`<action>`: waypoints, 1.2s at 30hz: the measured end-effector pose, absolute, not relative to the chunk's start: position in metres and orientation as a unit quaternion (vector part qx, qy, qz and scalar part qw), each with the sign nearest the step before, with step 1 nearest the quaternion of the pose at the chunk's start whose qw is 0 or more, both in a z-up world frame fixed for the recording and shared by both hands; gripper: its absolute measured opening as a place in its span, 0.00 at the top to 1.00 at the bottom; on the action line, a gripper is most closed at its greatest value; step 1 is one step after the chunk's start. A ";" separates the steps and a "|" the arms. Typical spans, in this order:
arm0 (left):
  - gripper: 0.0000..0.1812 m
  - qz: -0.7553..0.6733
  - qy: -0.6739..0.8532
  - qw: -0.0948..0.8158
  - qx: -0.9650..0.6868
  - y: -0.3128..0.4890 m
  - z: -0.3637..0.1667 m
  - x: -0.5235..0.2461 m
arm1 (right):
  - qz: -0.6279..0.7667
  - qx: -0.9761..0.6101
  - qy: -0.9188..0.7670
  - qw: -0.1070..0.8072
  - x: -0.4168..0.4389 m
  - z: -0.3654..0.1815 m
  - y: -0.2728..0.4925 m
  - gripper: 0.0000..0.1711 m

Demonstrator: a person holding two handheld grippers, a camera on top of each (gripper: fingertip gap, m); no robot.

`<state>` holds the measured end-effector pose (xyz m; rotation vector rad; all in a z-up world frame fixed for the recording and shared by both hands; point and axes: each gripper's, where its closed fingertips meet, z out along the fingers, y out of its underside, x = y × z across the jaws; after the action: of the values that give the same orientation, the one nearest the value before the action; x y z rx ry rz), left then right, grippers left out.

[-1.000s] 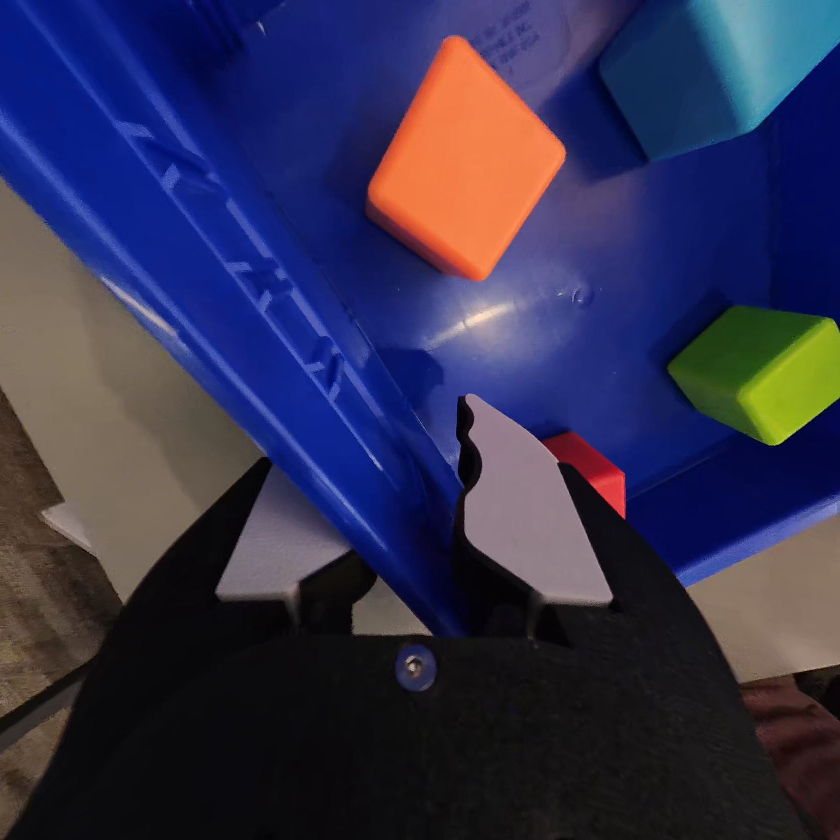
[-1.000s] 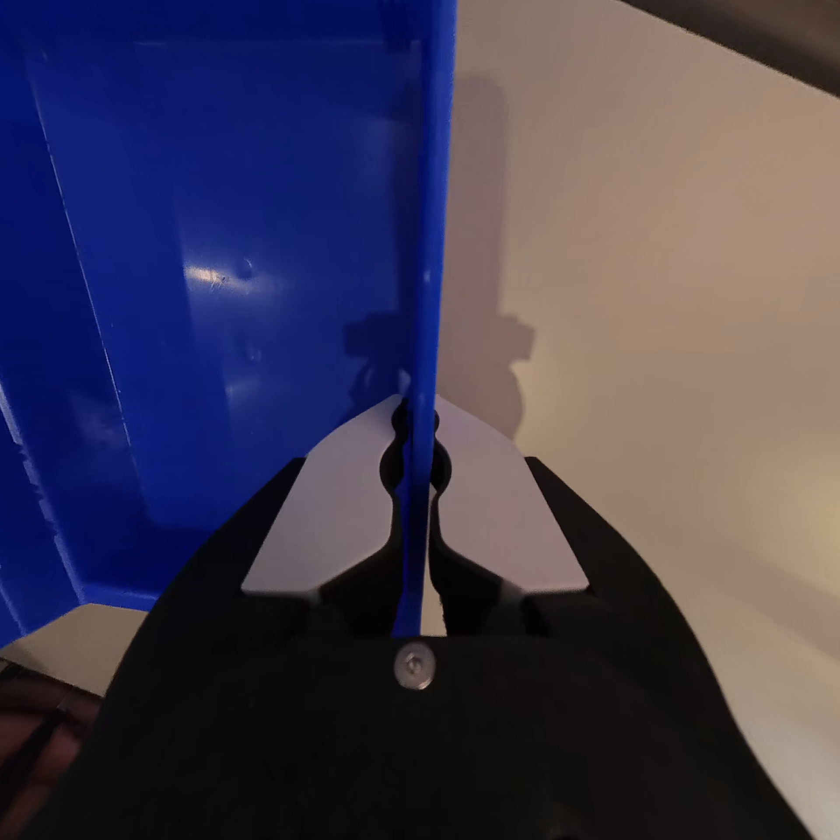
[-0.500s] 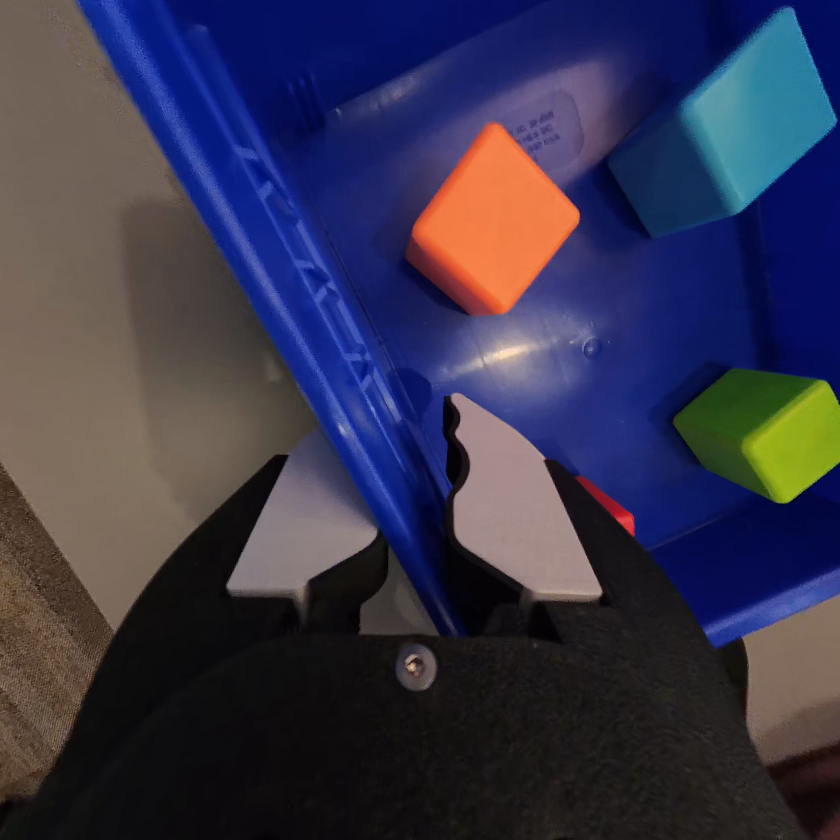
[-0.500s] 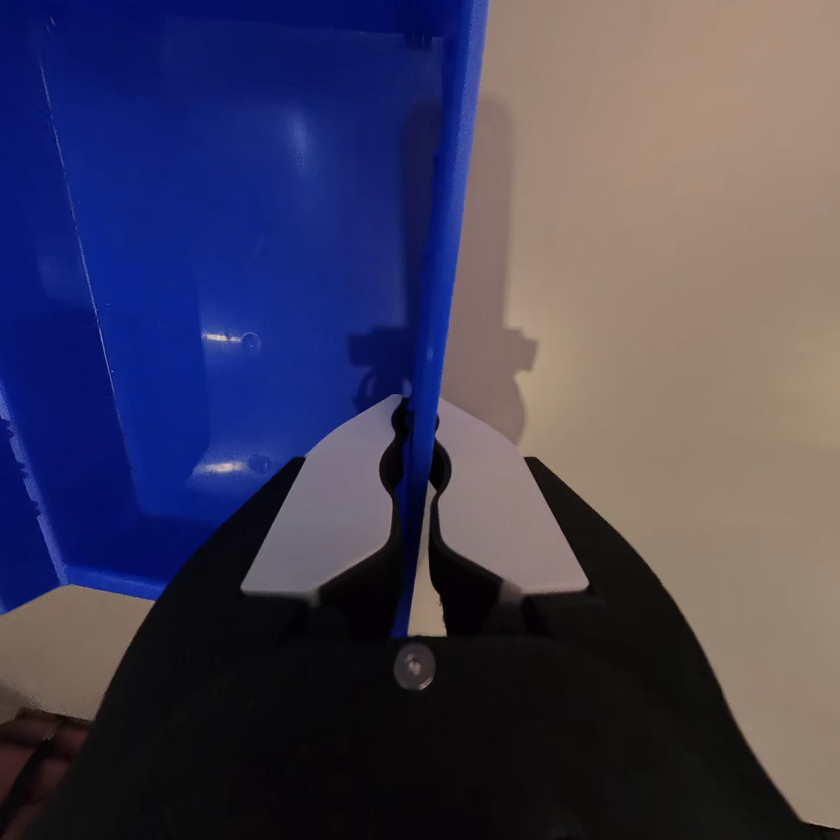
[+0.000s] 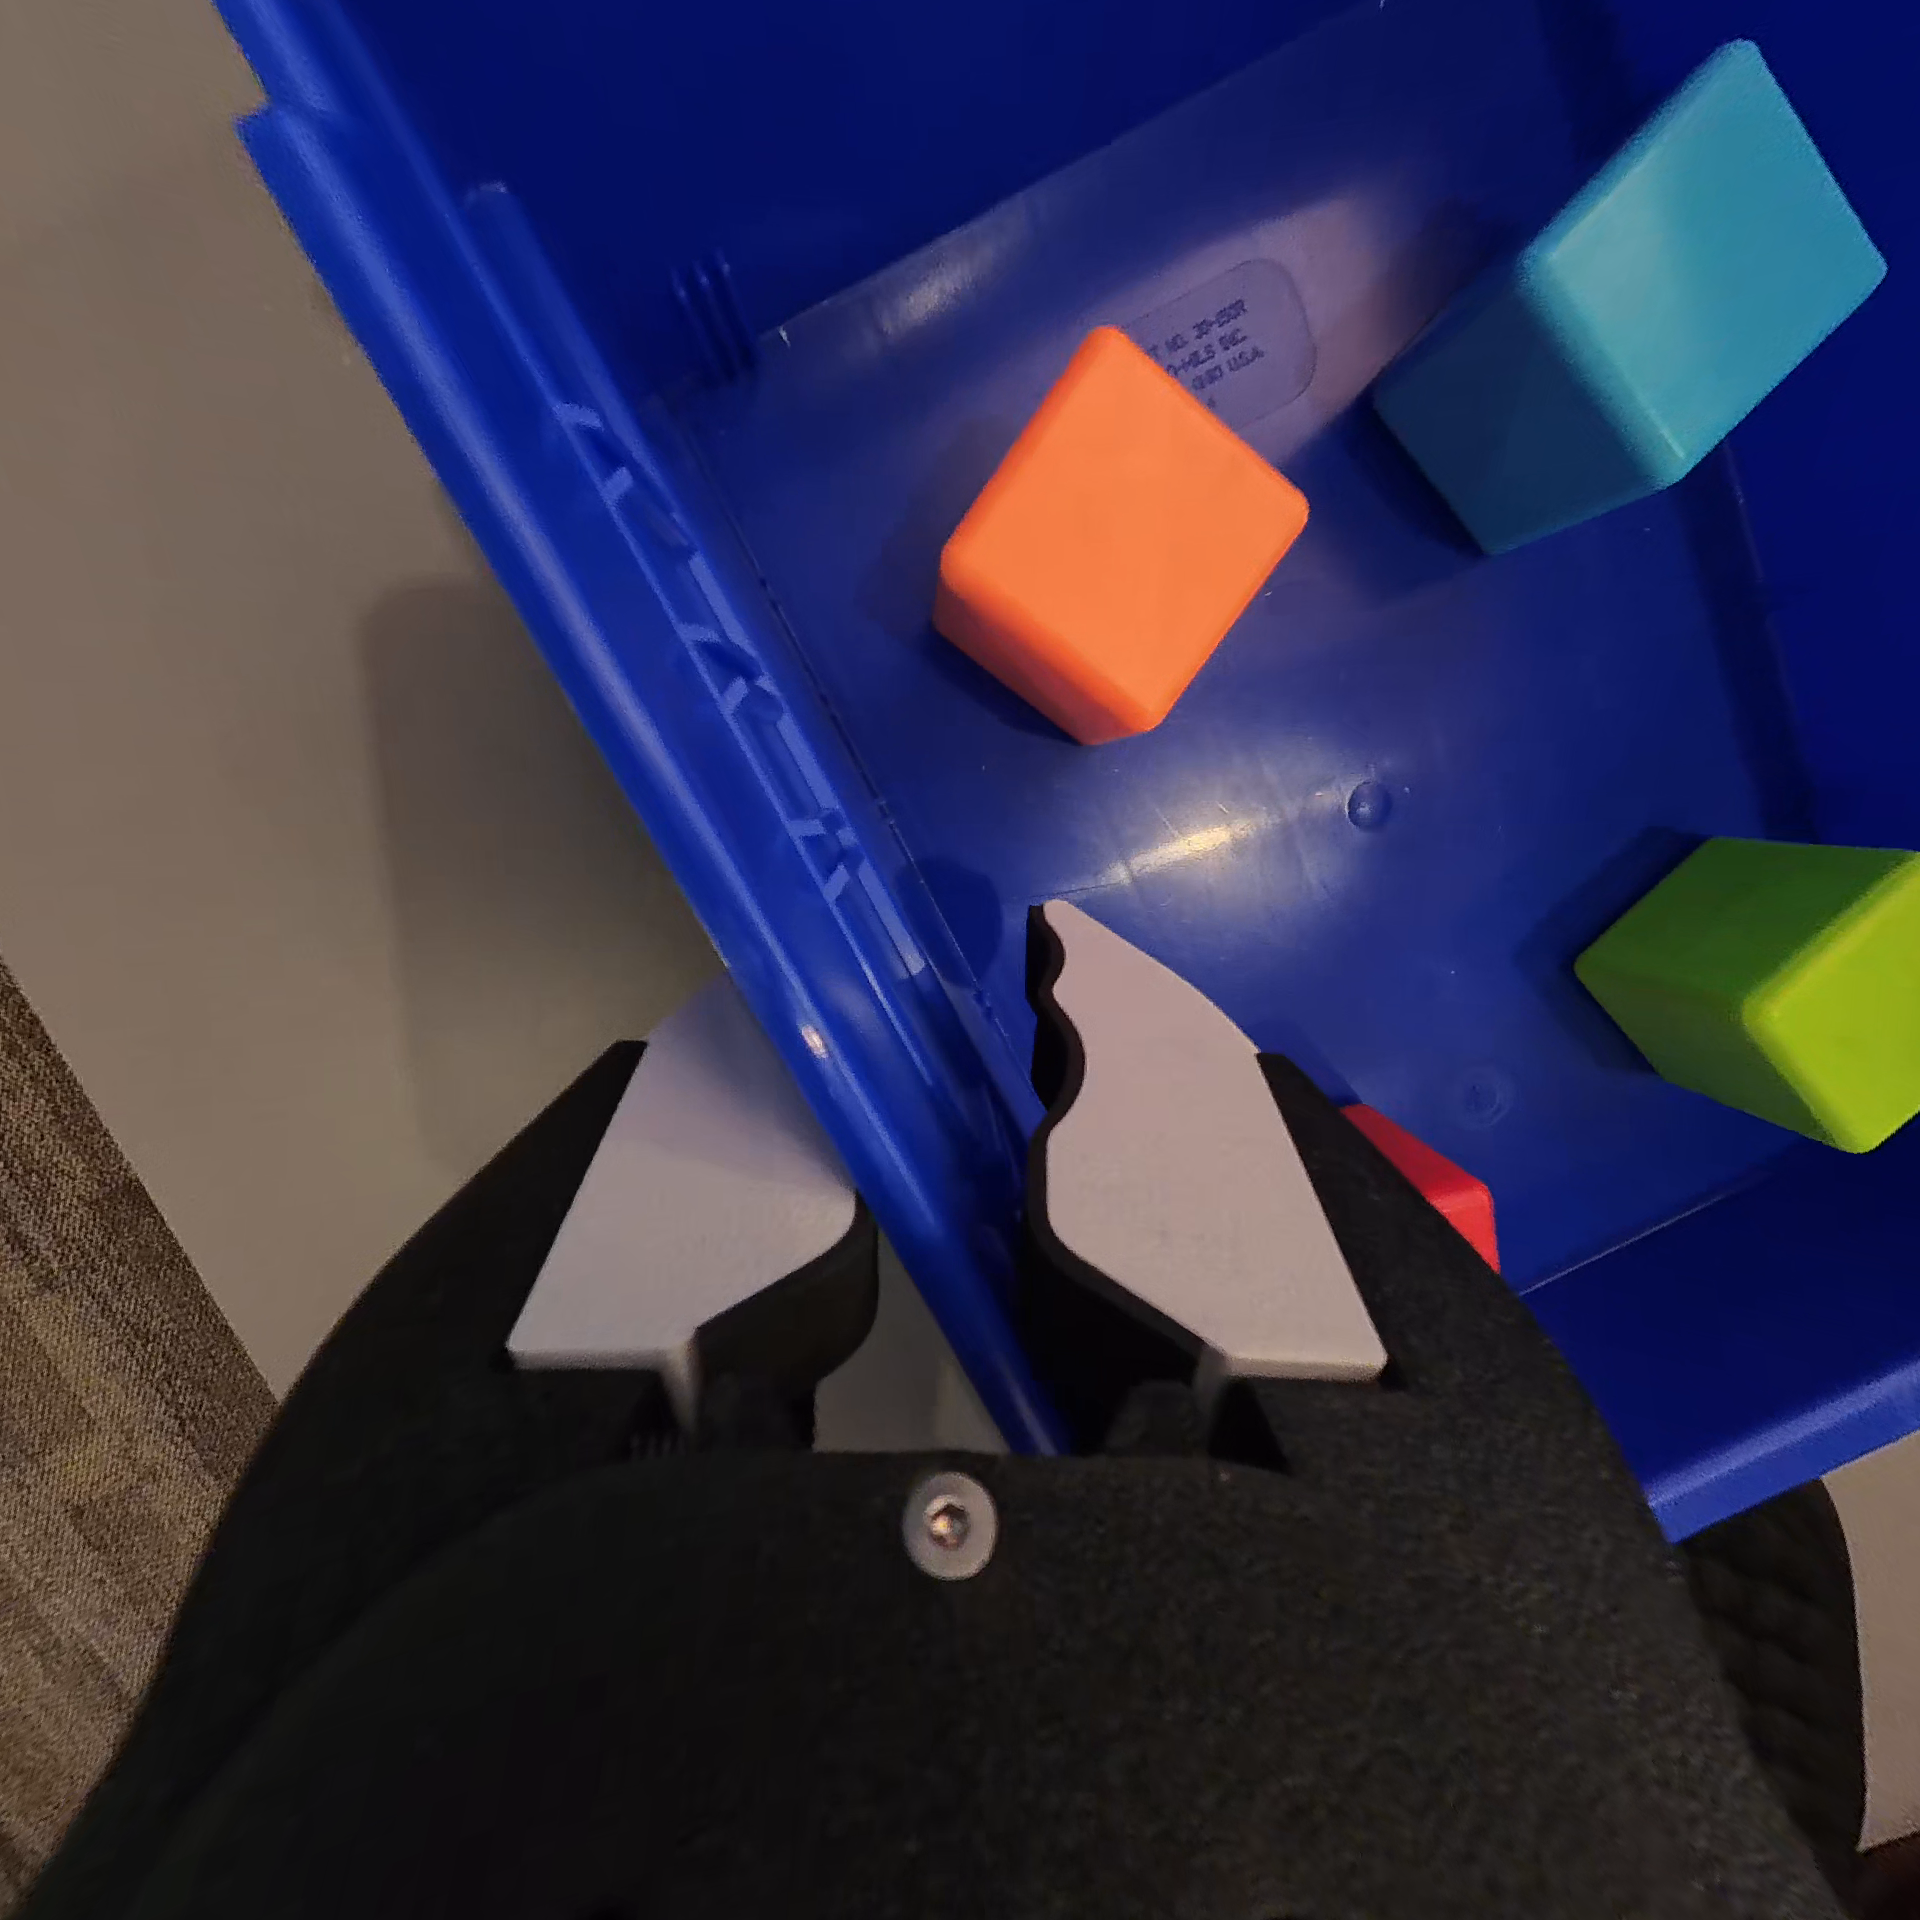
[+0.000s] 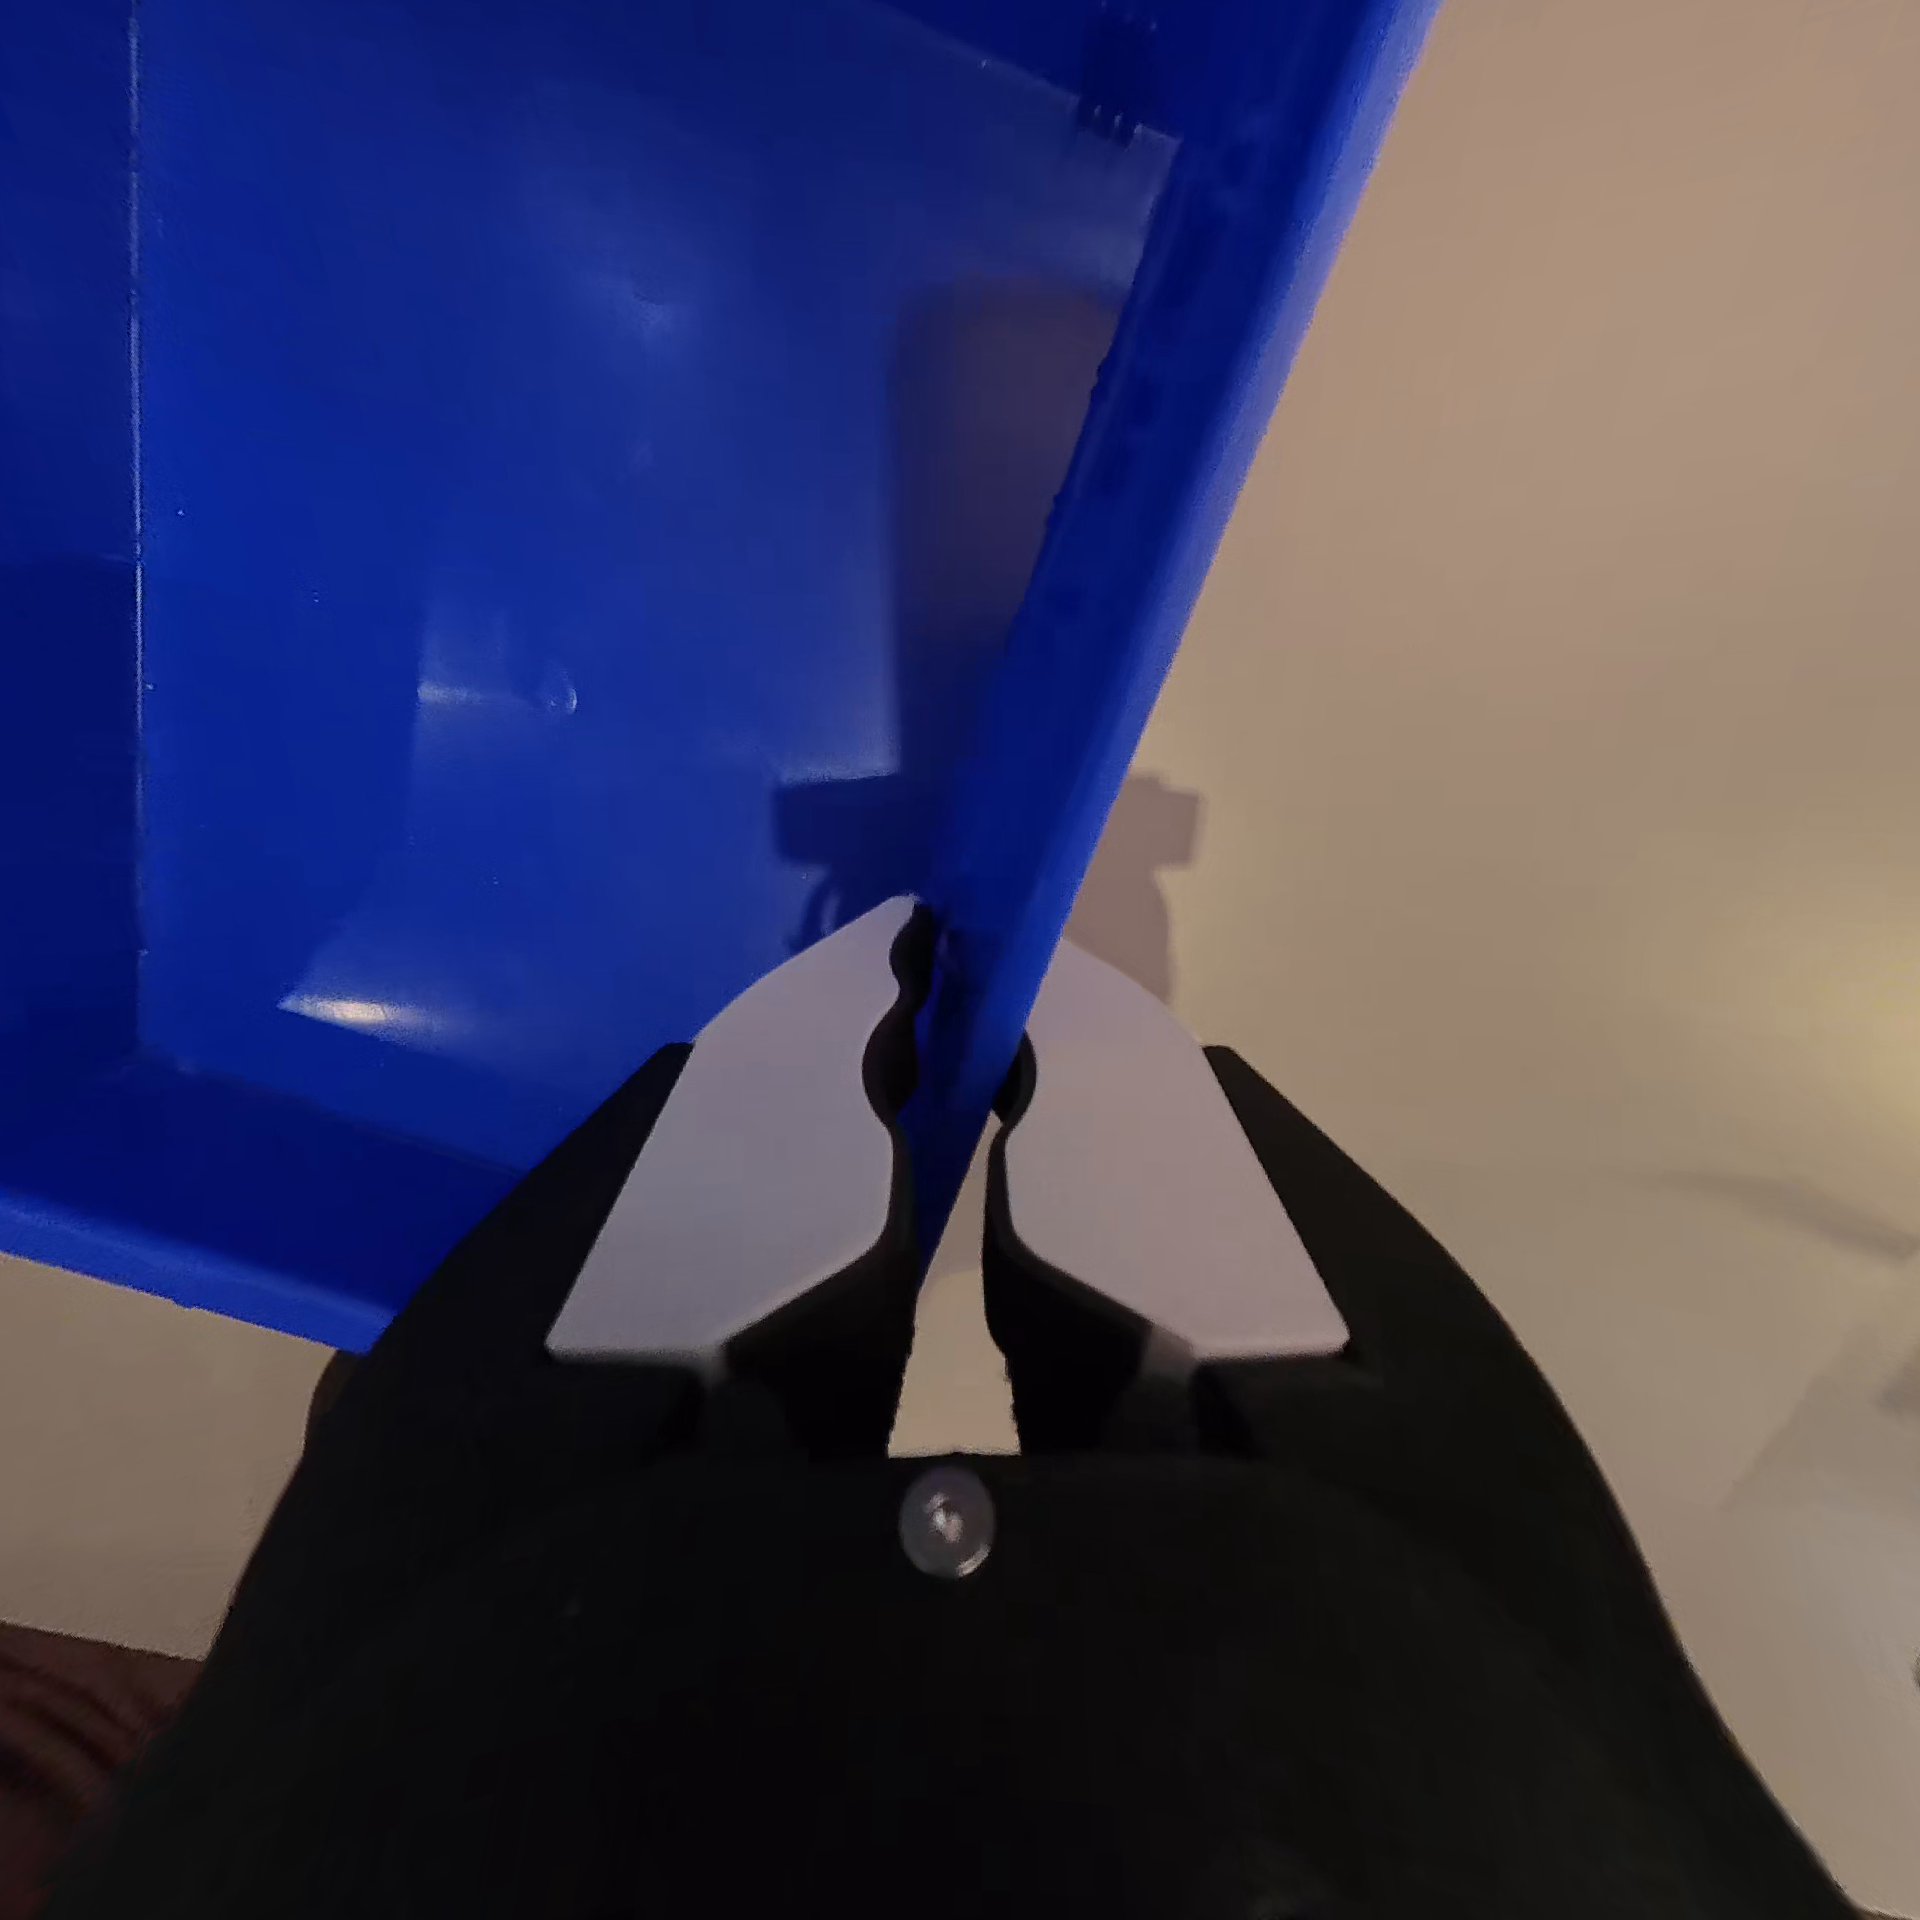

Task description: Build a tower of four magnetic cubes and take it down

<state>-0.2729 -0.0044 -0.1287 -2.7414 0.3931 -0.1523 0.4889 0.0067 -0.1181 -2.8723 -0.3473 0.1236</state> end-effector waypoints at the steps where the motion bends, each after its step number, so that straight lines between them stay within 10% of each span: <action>1: 0.86 -0.053 0.140 0.182 -0.972 -0.004 -0.129 -0.273 | 0.044 -0.984 -0.121 0.121 0.489 -0.118 0.004 0.95; 18: 0.86 -0.007 0.146 0.218 -0.965 0.004 -0.121 -0.293 | -0.017 -0.980 -0.116 0.158 0.510 -0.120 0.013 0.82; 29: 0.70 -0.181 0.220 0.483 -0.828 -0.037 0.043 -0.226 | -0.094 -0.820 -0.176 0.537 0.464 0.046 0.045 0.67; 36: 0.76 -0.164 0.475 0.342 -0.794 -0.082 -0.019 -0.144 | 0.164 -0.716 -0.281 0.617 0.342 0.100 0.033 0.64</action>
<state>-0.1438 -0.0816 -0.0187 -2.0660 1.2343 -0.4261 0.3416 0.0325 0.1002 -1.6481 -0.6476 0.3780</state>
